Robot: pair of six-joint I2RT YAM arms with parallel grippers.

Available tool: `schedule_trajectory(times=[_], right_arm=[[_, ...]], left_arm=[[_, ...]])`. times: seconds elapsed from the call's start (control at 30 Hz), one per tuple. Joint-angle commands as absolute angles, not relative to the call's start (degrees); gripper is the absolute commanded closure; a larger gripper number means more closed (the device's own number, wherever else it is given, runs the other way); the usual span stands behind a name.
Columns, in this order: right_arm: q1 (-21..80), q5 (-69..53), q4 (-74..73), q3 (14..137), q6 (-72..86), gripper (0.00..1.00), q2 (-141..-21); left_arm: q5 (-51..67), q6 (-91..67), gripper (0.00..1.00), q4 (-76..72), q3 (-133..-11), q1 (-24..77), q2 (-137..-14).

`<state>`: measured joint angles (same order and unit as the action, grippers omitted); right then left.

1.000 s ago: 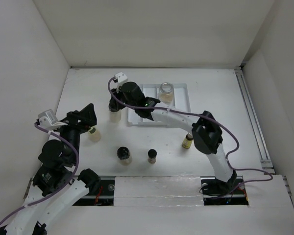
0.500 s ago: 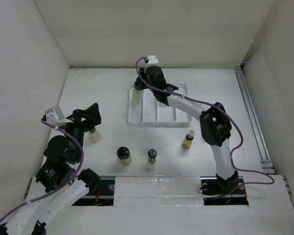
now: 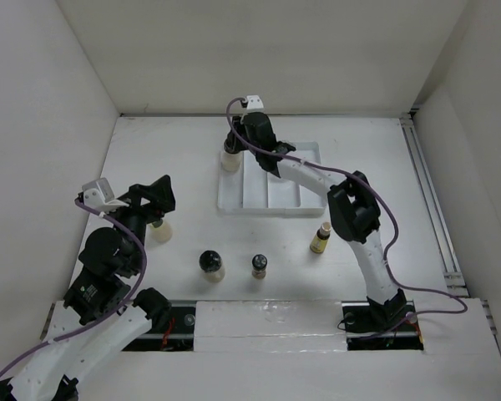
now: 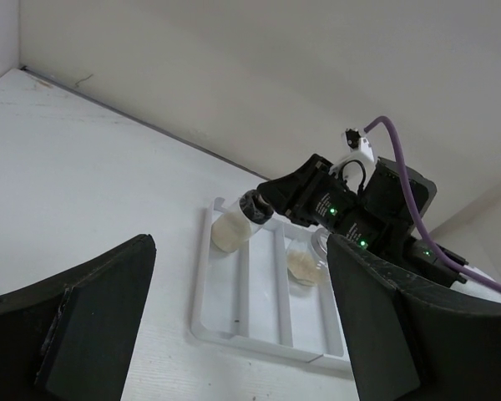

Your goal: Organize the condiment bottles

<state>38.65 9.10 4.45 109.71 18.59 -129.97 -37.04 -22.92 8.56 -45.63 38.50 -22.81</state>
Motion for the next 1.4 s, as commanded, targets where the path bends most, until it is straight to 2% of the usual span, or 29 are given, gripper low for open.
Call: schedule_trajectory(times=[0.0, 0.1, 0.2, 0.27, 0.33, 0.47, 0.53, 0.67, 0.8, 0.83, 0.87, 0.9, 1.07, 1.37], right_arm=[[38.85, 9.84, 9.14, 115.56, 18.37, 0.71, -131.39], [38.85, 10.63, 7.91, 116.72, 17.31, 0.66, -132.8], [39.46, 12.3, 7.91, 116.72, 15.3, 0.56, -132.8], [39.46, 12.92, 7.91, 116.72, 14.59, 0.45, -132.8], [39.46, 12.39, 7.91, 114.54, 14.59, 0.38, -131.14], [39.99, 8.8, 8.53, 108.4, 13.28, 0.22, -120.89], [41.13, 5.39, 8.53, 104.96, 12.39, 0.2, -116.13], [44.55, -1.04, 9.58, 89.35, 10.99, 0.21, -103.21], [50.43, -7.55, 11.5, 75.02, 10.99, 0.34, -93.35], [52.02, -8.34, 11.51, 72.8, 10.99, 0.45, -91.51], [55.16, -9.57, 11.51, 71.03, 10.99, 0.47, -90.97], [56.67, -10.19, 10.82, 69.54, 10.99, 0.47, -90.97], [64.5, -8.18, 8.35, 64.34, 9.94, 0.23, -89.92], [66.97, -4.13, 8.35, 65.74, 9.93, 0.23, -94.48]], left_arm=[[-36.74, -21.71, 0.21, 5.63, -45.53, 38.41, -23.47], [-36.74, -21.71, 0.21, 5.63, -45.53, 38.41, -23.47], [-36.74, -21.71, 0.21, 5.63, -45.53, 38.41, -23.47], [-36.74, -21.71, 0.21, 5.63, -45.53, 38.41, -23.47], [-37.26, -21.71, 0.21, 5.63, -45.53, 38.41, -23.47], [-37.79, -21.71, 0.21, 5.63, -45.53, 38.41, -23.99], [-38.32, -21.71, 0.21, 5.63, -45.53, 38.41, -24.52], [-39.46, -21.71, 0.21, 6.15, -45.53, 38.41, -25.14], [-41.4, -22.24, 0.21, 7.56, -46.14, 38.41, -26.89], [-41.4, -22.24, 0.21, 7.56, -46.14, 38.41, -26.89], [-41.4, -22.24, 0.21, 7.56, -46.14, 38.41, -26.89], [-40.7, -22.24, 0.21, 7.56, -46.14, 38.41, -26.89], [-40.17, -22.24, 0.21, 7.03, -46.14, 38.41, -26.89], [-40.17, -21.71, 0.21, 7.03, -46.14, 38.41, -26.89]])
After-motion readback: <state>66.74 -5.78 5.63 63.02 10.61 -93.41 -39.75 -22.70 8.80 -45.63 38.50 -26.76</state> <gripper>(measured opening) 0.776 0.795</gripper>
